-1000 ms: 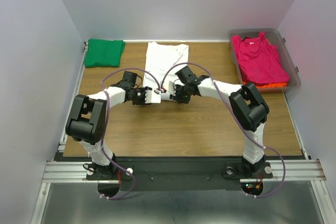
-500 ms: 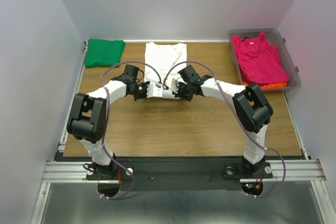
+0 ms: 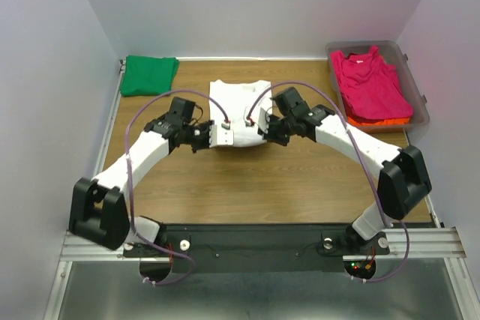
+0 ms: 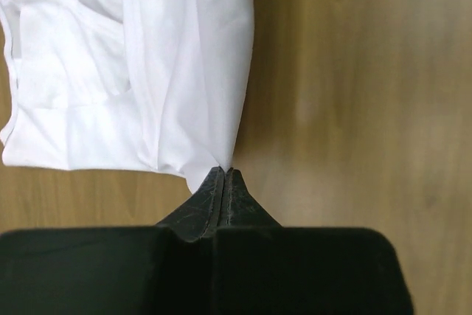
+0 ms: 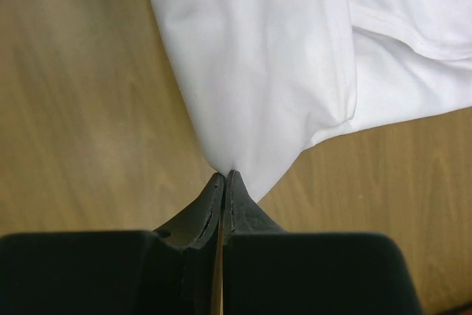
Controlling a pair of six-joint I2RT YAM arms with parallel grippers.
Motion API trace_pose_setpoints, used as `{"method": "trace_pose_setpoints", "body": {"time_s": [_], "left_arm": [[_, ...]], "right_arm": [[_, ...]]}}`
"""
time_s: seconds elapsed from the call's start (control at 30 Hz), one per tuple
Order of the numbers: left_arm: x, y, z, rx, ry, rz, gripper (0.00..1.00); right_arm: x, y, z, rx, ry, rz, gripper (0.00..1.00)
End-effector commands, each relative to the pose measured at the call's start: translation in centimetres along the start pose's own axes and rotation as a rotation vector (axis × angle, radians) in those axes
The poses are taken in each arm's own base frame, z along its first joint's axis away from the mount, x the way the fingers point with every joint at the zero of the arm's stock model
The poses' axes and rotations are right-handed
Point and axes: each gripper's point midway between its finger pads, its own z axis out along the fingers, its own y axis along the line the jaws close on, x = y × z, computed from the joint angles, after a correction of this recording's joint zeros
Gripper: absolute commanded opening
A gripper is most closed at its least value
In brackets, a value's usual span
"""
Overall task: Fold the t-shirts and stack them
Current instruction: Fold the tshirt
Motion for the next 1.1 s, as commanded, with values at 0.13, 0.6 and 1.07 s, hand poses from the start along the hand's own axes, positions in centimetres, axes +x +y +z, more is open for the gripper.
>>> {"method": "trace_pose_setpoints", "body": {"time_s": [0.13, 0.6, 1.07], "left_arm": [[-5.2, -9.7, -4.6, 0.164, -0.138, -0.076, 0.00], [-5.6, -1.9, -3.7, 0.155, -0.138, -0.196, 0.00], [4.3, 3.6, 5.5, 0.218, -0.018, -0.446, 0.00]], "right_arm": [[-0.2, 11.7, -5.9, -0.244, -0.028, -0.028, 0.00], [-0.9, 4.2, -3.0, -0.208, 0.007, -0.067, 0.01], [6.7, -0.2, 7.2, -0.346, 0.108, 0.073, 0.01]]}}
